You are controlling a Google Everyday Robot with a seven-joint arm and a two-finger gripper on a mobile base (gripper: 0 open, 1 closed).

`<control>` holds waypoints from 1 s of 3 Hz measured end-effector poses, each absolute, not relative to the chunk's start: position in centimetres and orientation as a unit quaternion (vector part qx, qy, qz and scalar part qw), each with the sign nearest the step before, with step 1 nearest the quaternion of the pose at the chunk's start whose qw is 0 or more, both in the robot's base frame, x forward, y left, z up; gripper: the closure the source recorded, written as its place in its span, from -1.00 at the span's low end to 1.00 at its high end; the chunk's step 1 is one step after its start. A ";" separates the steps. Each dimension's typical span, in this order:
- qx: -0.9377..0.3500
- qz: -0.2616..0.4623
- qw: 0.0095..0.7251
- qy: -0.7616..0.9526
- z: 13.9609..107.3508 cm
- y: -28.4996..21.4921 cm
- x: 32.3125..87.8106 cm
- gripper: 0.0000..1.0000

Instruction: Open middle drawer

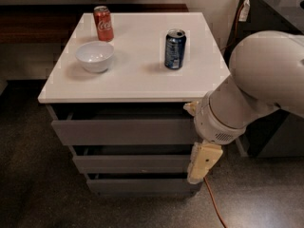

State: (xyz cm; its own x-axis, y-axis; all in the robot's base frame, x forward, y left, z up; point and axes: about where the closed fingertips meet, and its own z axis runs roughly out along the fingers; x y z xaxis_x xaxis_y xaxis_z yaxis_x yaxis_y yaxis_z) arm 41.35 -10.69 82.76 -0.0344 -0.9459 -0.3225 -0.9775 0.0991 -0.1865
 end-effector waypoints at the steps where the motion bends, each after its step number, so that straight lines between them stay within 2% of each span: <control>1: -0.673 0.041 0.185 0.715 81.2 -9.7 41.2 -1.00; 3: -0.665 0.022 0.202 0.719 76.5 -7.3 42.4 -1.00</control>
Offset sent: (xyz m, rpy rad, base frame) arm 0.0026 0.0247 -0.0494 -0.0093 -0.0302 -0.0093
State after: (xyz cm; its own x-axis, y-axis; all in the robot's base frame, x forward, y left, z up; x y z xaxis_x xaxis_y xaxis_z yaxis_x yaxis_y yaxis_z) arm 42.36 -7.35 76.52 -0.0343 -0.9469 -0.3198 -0.9648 0.1148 -0.2364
